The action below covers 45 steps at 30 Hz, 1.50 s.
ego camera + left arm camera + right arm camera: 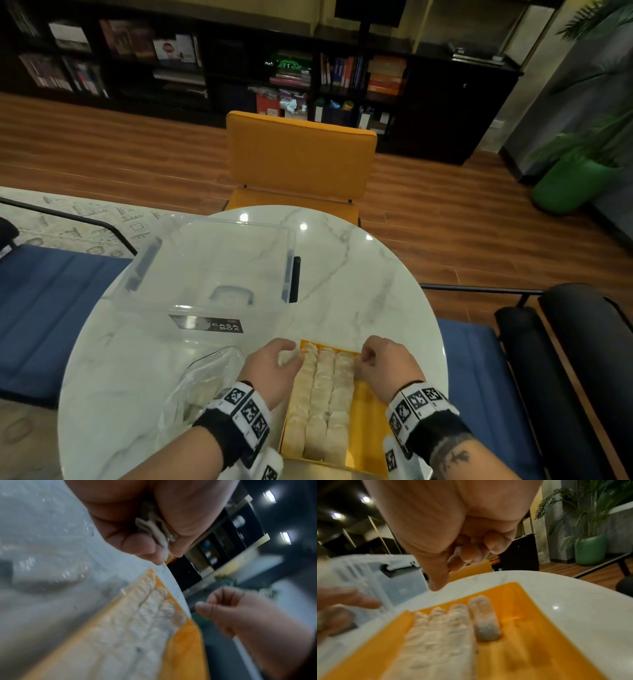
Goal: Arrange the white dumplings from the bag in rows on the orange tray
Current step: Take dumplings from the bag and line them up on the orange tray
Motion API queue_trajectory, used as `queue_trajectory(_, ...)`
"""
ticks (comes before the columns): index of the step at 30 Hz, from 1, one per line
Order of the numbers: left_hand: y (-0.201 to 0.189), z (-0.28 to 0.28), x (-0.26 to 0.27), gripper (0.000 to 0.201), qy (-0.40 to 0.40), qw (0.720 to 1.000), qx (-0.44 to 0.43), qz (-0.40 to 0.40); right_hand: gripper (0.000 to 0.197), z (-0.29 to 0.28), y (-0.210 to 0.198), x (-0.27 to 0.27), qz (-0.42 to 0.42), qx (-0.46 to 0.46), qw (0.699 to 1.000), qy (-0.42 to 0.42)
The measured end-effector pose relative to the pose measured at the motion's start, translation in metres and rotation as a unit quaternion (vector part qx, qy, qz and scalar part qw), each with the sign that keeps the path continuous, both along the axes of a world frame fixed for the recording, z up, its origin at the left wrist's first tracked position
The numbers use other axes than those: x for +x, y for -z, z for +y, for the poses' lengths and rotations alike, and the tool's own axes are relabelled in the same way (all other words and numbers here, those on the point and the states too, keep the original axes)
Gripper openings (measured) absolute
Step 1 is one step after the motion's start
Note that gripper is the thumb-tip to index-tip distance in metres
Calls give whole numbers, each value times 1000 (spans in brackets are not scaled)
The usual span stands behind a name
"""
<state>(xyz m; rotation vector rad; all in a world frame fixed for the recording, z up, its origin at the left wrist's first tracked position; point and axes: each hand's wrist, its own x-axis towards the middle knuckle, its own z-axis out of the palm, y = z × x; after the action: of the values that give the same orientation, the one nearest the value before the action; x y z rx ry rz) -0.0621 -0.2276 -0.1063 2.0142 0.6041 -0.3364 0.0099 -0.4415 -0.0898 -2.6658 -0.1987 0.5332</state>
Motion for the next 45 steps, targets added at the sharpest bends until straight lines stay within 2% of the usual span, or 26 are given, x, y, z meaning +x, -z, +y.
queue_trajectory(1, -5, -1, -1, 27, -47, 994, -97, -1, 13, 1, -4, -9, -3, 46, 999, -6)
queue_trajectory(2, -10, -2, -2, 24, -91, 975, -200, 9, 15, 3, -10, -20, -4, 95, 995, -13)
queue_trajectory(4, -24, -5, -7, 23, -151, 917, -368, 30, 14, 13, -23, -43, 0, 184, 982, -30)
queue_trajectory(6, -36, -6, -11, 27, -165, 865, -472, 42, 16, 23, -32, -62, -5, 246, 968, -42)
queue_trajectory(8, -44, -8, -13, 36, -154, 829, -536, 50, 25, 32, -35, -73, -24, 260, 965, -37)
queue_trajectory(9, -48, -8, -15, 38, -147, 819, -553, 51, 31, 36, -34, -77, -39, 253, 966, -24)
queue_trajectory(11, -56, -10, -19, 36, -129, 809, -571, 50, 34, 40, -34, -80, -67, 240, 968, 9)
queue_trajectory(14, -66, -13, -23, 35, -115, 789, -602, 55, 29, 40, -38, -83, -72, 234, 969, 27)
queue_trajectory(18, -77, -15, -27, 29, -71, 804, -589, 37, 16, 42, -48, -87, -93, 249, 963, 44)
queue_trajectory(21, -79, -16, -30, 26, -73, 818, -571, 13, 20, 44, -54, -90, -102, 278, 952, 75)
queue_trajectory(24, -78, -16, -31, 25, -89, 836, -542, 4, 23, 46, -54, -91, -68, 352, 924, 133)
queue_trajectory(28, -77, -18, -29, 18, -118, 855, -504, 7, 27, 46, -52, -90, -5, 460, 865, 199)
queue_trajectory(33, -78, -22, -29, 19, -82, 876, -476, -8, 40, 45, -47, -92, 68, 516, 827, 214)
queue_trajectory(35, -77, -23, -30, 18, -73, 873, -483, -5, 49, 44, -41, -93, 111, 557, 791, 229)
queue_trajectory(38, -78, -22, -28, 5, -98, 853, -513, -5, 34, 38, -41, -92, 157, 622, 715, 278)
queue_trajectory(39, -76, -21, -27, 6, -107, 848, -520, -10, 27, 35, -42, -91, 159, 627, 706, 290)
queue_trajectory(40, -76, -20, -26, 10, -112, 845, -523, -13, 24, 31, -44, -90, 154, 619, 712, 293)
queue_trajectory(42, -74, -19, -24, 14, -110, 844, -524, -27, 25, 25, -45, -87, 136, 584, 750, 281)
queue_trajectory(45, -75, -25, -21, 13, -73, 878, -471, -49, 29, 19, -48, -85, 106, 526, 807, 246)
